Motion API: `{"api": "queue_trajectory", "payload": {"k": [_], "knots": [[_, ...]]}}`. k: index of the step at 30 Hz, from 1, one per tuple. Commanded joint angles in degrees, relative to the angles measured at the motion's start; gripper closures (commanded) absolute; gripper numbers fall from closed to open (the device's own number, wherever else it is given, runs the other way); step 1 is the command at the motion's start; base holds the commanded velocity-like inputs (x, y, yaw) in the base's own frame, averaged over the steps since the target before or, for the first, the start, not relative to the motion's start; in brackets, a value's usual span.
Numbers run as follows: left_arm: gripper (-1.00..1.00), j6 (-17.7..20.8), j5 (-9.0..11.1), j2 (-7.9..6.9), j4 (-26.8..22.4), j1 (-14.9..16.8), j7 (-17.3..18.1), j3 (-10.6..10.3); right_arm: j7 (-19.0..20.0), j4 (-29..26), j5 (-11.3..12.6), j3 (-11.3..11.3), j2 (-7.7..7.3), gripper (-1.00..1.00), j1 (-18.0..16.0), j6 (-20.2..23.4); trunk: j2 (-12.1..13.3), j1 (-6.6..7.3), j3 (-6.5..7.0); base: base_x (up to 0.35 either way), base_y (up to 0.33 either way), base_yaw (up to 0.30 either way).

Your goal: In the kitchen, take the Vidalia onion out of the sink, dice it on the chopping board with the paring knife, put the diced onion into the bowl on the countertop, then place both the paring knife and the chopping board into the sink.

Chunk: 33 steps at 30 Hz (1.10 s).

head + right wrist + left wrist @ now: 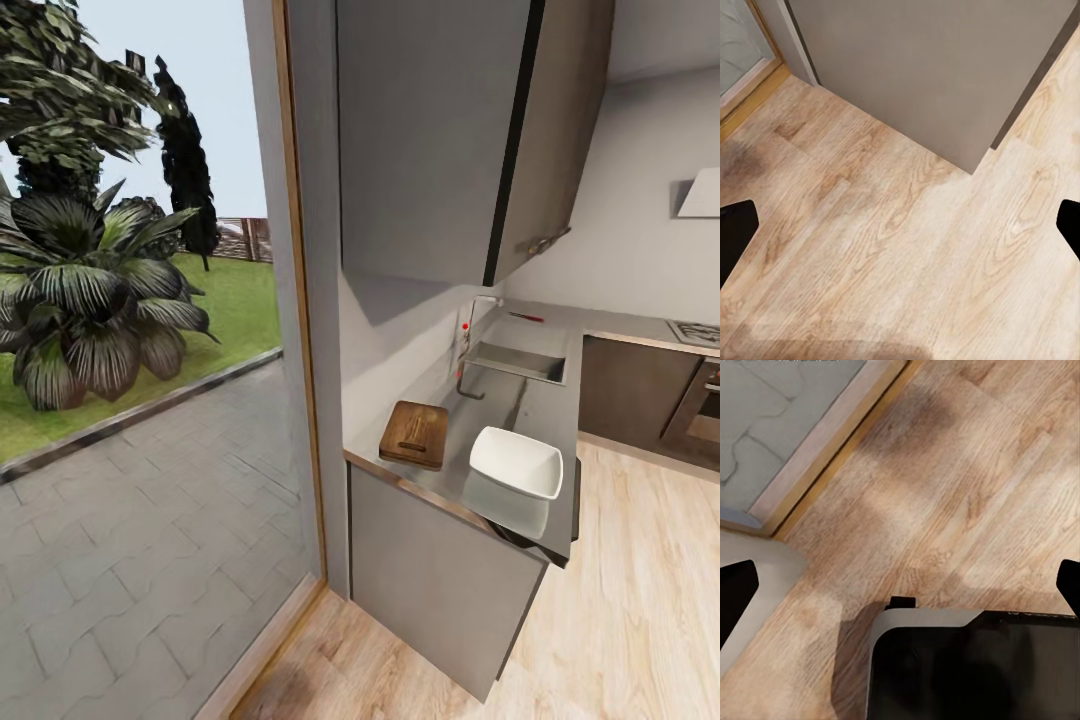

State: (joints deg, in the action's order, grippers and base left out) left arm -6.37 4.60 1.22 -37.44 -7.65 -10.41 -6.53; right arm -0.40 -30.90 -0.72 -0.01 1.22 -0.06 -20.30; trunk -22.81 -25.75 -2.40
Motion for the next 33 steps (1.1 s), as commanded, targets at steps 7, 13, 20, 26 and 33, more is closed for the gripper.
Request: {"api": "queue_trajectory", "payload": {"k": [7,13,20,26,33], "knots": [[-1.0,-0.14,0.54,-0.47,-0.31,0.0,-0.4,-0.18,-0.04,-0.04,-0.15,0.08,0.01,-1.0,-0.02,-0.16,-0.11,-0.04,-0.1,0.0,0.0,0.0],[-1.0,-0.14,0.58,-0.76,-0.23,0.0,-0.4,-0.15,-0.05,-0.04,-0.16,0.24,0.01,-1.0,-0.02,-0.12,-0.11,-0.04,-0.1,0.0,0.0,0.0],[-1.0,-0.14,0.59,-0.71,0.03,0.0,-0.4,-0.2,-0.04,-0.03,-0.14,0.22,0.01,-1.0,-0.02,-0.09,-0.11,-0.04,-0.1,0.003,0.004,0.0],[-1.0,-0.14,0.58,-0.7,0.07,0.0,-0.37,-0.23,-0.04,-0.03,-0.11,0.19,0.01,-1.0,-0.01,-0.09,-0.11,-0.04,-0.1,0.107,0.158,0.0],[-1.0,-0.14,0.5,-0.54,0.16,0.0,-0.32,-0.31,-0.04,-0.02,-0.08,0.18,0.01,-1.0,-0.02,-0.09,-0.11,-0.04,-0.1,0.068,0.076,0.0]]}}
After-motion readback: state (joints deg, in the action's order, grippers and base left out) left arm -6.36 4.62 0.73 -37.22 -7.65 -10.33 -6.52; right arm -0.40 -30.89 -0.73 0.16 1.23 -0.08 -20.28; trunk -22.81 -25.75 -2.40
